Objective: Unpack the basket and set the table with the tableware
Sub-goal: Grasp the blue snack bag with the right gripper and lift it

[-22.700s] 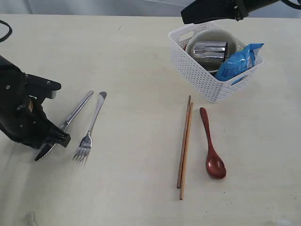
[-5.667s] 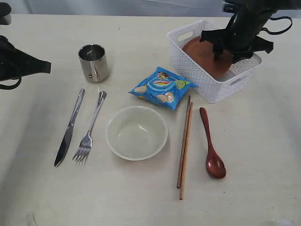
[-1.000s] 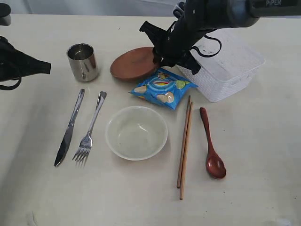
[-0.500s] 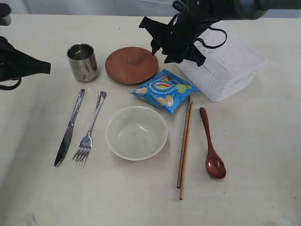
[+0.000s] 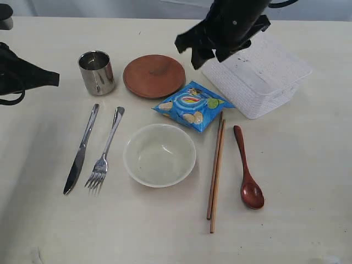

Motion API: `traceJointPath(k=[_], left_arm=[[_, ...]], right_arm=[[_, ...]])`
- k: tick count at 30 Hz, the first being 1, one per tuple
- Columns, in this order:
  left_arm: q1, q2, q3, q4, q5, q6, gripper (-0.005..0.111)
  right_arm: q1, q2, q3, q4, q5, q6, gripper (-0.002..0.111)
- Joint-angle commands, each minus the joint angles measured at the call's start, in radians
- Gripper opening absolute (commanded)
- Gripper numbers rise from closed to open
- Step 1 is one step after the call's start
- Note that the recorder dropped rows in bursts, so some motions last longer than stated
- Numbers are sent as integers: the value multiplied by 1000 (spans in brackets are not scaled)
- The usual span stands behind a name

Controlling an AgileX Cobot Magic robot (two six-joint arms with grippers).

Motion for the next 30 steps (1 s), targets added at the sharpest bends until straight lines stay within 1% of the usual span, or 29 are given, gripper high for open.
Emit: traceJointPath(k=[1,4,8,20,21,22,23,24,25,26,27,30], left_arm=[[3,-1,7,-22,-11,-6,0],[3,-1,7,-22,-11,-6,0],[3,-1,7,-22,-11,-6,0],[3,-1,7,-22,-23,-6,0],[3,-1,7,-22,-25,-6,0],[3,-1,7,-22,-25,-6,0],[3,-1,7,-22,-26,-6,0],[3,-1,7,-22,-26,-6,0],[3,-1,7,-22,-26,-6,0],[3,-1,7,-22,-26,-6,0],[3,-1,7,-22,-26,-6,0],[3,-1,7,-22,-26,-6,0]], right_arm=[[-6,37,-1,47,117,-311,54],[-6,72,-1,96,104,-407,54],[-6,130,-1,89,57,-460,54],[-6,260,-1,82,35,-491,53],[-6,265,-1,82,39,-489,49],[-6,267,-1,82,48,-487,38],[-6,267,-1,82,54,-487,32],[-6,267,-1,82,63,-480,22],[-6,267,-1,82,70,-473,14],[-6,267,-1,82,83,-453,1],[-6,267,-1,79,92,-449,0],[-6,242,-1,79,132,-426,0]])
